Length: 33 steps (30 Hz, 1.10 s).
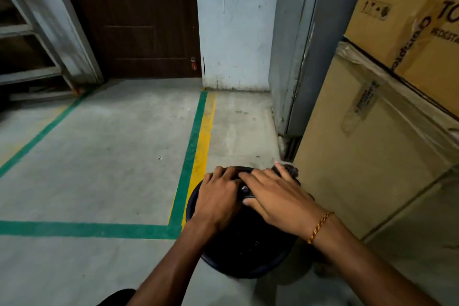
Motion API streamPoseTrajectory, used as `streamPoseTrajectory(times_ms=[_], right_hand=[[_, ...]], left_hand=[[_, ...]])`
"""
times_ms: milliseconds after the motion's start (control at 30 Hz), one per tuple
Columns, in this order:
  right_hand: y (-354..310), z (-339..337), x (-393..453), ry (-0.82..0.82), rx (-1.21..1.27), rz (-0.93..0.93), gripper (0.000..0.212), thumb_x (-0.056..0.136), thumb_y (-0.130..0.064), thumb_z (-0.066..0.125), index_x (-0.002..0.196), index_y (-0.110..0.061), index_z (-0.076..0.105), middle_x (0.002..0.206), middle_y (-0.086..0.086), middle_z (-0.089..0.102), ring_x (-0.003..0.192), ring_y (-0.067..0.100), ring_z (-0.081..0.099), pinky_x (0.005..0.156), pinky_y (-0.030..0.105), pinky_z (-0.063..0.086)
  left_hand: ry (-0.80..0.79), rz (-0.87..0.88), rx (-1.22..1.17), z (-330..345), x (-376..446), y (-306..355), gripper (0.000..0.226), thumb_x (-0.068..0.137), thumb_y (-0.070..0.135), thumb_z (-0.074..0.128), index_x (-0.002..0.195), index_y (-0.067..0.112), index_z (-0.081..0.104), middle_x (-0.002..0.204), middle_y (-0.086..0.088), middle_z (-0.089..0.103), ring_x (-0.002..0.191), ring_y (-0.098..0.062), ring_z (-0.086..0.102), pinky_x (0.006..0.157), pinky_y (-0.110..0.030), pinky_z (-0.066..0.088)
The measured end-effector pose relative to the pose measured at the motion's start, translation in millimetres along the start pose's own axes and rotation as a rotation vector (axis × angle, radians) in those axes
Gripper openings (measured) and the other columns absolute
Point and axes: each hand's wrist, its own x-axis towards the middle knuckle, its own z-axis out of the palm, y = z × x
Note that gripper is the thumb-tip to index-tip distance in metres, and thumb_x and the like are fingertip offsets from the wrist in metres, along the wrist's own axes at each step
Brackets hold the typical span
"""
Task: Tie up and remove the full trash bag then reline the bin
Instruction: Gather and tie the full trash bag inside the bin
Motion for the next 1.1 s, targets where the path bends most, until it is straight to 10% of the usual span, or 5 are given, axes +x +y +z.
streamPoseTrajectory(times_ms=[233, 567, 767, 933, 1100], right_hand=[[23, 6, -1, -0.089, 0.14, 0.031, 0.024, 0.092, -0.025, 0.046, 0.115, -0.024, 0.053, 0.115, 0.001, 0.058, 0.106, 0.029, 0.059, 0.088, 0.042, 0.048], [54, 9, 1, -0.249, 0.767, 0.174, 0.021, 0.097, -0.03, 0.052, 0.078, -0.023, 0.057, 0.073, 0.0, 0.055, 0.068, 0.016, 0.052, 0.063, 0.038, 0.041], [13, 18, -10, -0.119, 1.689, 0.454, 0.021, 0.096, -0.003, 0.052, 0.113, 0.003, 0.064, 0.111, 0.025, 0.068, 0.105, 0.037, 0.066, 0.096, 0.047, 0.05], [-23, 7, -11, 0.019, 2.06, 0.71, 0.032, 0.098, -0.03, 0.052, 0.101, -0.005, 0.072, 0.079, 0.013, 0.074, 0.057, 0.021, 0.069, 0.043, 0.027, 0.053], [-28, 9, -14, -0.045, 1.96, 0.567, 0.029, 0.084, -0.038, 0.07, 0.101, -0.014, 0.071, 0.099, 0.008, 0.077, 0.091, 0.022, 0.073, 0.078, 0.036, 0.058]], left_hand=[[-0.087, 0.12, -0.129, -10, 11, -8, 0.036, 0.078, 0.05, 0.061, 0.109, 0.031, 0.066, 0.115, 0.002, 0.046, 0.107, -0.026, 0.045, 0.086, -0.038, 0.042], [-0.318, -0.041, -0.413, -38, 26, -11, 0.005, 0.075, 0.036, 0.058, 0.077, 0.038, 0.061, 0.071, 0.006, 0.07, 0.092, -0.023, 0.064, 0.079, -0.039, 0.052], [-0.211, -0.203, -0.613, -45, 30, -8, 0.025, 0.07, 0.005, 0.049, 0.078, 0.021, 0.066, 0.061, -0.001, 0.071, 0.054, -0.008, 0.063, 0.067, -0.036, 0.059], [-0.227, -0.298, -0.836, -48, 33, -6, 0.036, 0.081, -0.016, 0.041, 0.079, 0.013, 0.062, 0.071, -0.02, 0.07, 0.065, -0.03, 0.071, 0.071, -0.045, 0.061], [-0.222, -0.285, -0.777, -58, 36, -11, 0.035, 0.078, -0.015, 0.043, 0.082, 0.012, 0.065, 0.082, -0.022, 0.07, 0.069, -0.027, 0.067, 0.071, -0.038, 0.06]])
